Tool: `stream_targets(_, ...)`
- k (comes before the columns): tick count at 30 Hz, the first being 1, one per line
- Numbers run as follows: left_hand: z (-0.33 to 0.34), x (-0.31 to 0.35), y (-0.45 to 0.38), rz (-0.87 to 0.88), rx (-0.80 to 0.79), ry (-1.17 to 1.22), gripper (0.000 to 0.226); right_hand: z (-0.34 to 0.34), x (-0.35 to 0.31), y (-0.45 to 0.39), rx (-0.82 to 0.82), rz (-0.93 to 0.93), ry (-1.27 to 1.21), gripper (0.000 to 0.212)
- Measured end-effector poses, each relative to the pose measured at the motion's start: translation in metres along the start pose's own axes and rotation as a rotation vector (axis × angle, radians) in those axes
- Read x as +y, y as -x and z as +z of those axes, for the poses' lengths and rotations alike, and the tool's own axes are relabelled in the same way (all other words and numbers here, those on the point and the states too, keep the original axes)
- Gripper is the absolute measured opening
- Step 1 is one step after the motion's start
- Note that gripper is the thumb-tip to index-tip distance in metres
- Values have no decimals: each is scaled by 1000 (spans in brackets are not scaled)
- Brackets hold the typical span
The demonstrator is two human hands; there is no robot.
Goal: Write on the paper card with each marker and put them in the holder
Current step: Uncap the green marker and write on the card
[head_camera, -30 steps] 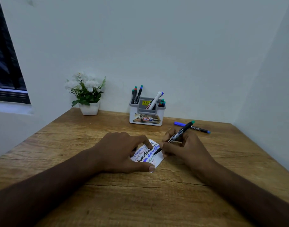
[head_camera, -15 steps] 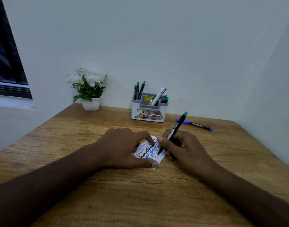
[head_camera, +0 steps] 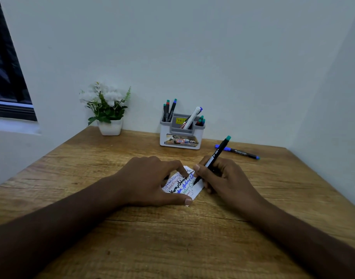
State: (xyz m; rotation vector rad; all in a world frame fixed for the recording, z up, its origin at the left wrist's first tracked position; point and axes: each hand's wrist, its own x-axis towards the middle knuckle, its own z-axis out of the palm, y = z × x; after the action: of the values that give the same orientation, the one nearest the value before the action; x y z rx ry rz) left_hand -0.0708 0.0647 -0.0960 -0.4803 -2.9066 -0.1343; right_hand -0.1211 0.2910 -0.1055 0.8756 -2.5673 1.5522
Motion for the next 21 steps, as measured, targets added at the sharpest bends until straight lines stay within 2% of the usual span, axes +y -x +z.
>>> stream_targets(6,-2,1,0,-7,-10,14,83,0,-1,2,-52,-35,-34,36)
stream_targets(10,-2,1,0,-5,-16,19,83,-1,4,-1,-17,1,-57,31)
stream_targets(16,-2,1,-1,-9,-17,16,84,0,4,-2,-8,11,-75,41)
stream_targets(21,-3,1,0,-10,-16,19,82,-2,10,-4,-19,26,-75,28)
